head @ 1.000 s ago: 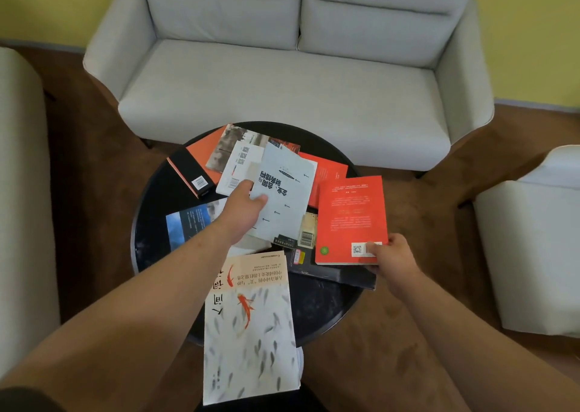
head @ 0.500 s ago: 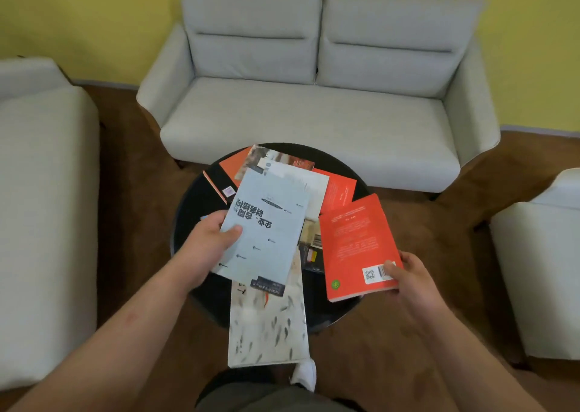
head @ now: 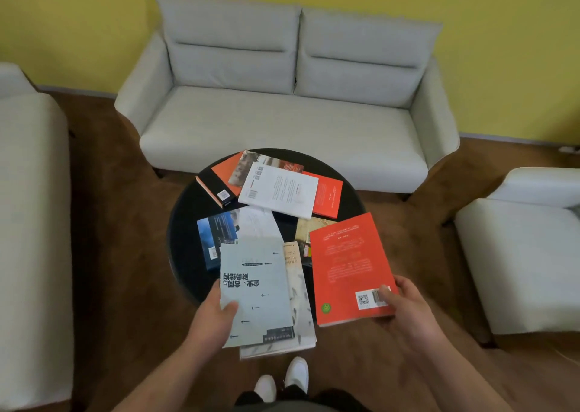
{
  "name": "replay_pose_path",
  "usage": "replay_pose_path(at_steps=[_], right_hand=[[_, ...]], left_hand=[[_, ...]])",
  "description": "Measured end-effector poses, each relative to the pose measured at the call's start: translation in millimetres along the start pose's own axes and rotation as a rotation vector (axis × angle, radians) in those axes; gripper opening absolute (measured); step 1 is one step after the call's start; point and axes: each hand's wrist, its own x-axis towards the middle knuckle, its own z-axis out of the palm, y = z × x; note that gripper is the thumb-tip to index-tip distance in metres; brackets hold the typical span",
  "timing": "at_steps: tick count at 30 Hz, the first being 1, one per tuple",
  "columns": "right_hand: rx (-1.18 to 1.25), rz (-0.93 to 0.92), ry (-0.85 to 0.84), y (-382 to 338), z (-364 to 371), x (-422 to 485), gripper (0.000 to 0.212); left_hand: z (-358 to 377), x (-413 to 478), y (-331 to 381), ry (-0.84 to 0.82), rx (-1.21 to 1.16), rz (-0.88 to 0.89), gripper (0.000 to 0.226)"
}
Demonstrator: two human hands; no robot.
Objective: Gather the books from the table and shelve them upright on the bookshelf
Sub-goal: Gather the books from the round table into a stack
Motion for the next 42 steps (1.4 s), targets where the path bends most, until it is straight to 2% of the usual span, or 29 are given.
replay_pose_path(at_steps=[4, 11, 16, 18, 21, 22, 23, 24, 25, 27, 28, 30, 32, 34, 38, 42], right_hand=[[0.067, 0.025, -0.012, 10, 12, -13, 0.027], [0.244, 0.115, -0.098, 26, 34, -19, 0.023], [0.244, 0.201, -0.28, 42, 40, -5, 0.025], [0.1, 0.227, -0.323, 52, 50, -1, 0.023], [-0.451, 0.028, -0.286, 64, 64, 11, 0.01], [-0.659, -0.077, -0.255, 64, 68, 15, 0.011], [-0.826, -0.158, -0.233, 62, 72, 20, 0.022], [-0.944, -0.202, -0.251, 58, 74, 23, 0.029], [-0.969, -0.2, -0.288, 56, 76, 26, 0.028], [-0.875, -0.127, -0.392, 53, 80, 30, 0.02], [-0.82, -0.11, -0.415, 54, 83, 34, 0.029], [-0.764, -0.127, -0.414, 53, 91, 36, 0.038], [-0.692, -0.121, -0.404, 54, 99, 37, 0.039], [-0.641, -0.106, -0.38, 57, 103, 37, 0.036], [-0.639, -0.12, -0.309, 73, 110, 44, 0.045], [-0.659, -0.135, -0.316, 79, 111, 54, 0.045]], left_hand=[[4, 0, -2, 0.005, 0.084, 0.051, 0.047], [19, 3, -7, -0.067, 0.1, -0.014, 0.048], [20, 5, -2, -0.027, 0.074, -0.018, 0.048], [21, 6, -2, -0.027, 0.059, -0.034, 0.043], [20, 7, -3, -0.019, -0.067, -0.064, 0.019], [18, 6, -2, -0.026, -0.122, -0.07, 0.022], [16, 5, 0, -0.034, -0.163, -0.067, 0.028], [15, 3, 1, -0.042, -0.198, -0.057, 0.032], [16, 3, 1, -0.04, -0.221, -0.054, 0.036], [18, 4, 1, -0.017, -0.276, -0.089, 0.048], [20, 5, 1, -0.034, -0.334, -0.118, 0.053], [24, 9, 0, -0.123, -0.436, -0.127, 0.042], [25, 14, 1, -0.182, -0.4, -0.092, 0.029], [26, 18, -1, -0.188, -0.342, -0.065, 0.038], [27, 20, -3, -0.098, -0.276, -0.052, 0.033], [27, 22, -5, -0.067, -0.23, -0.005, 0.038]])
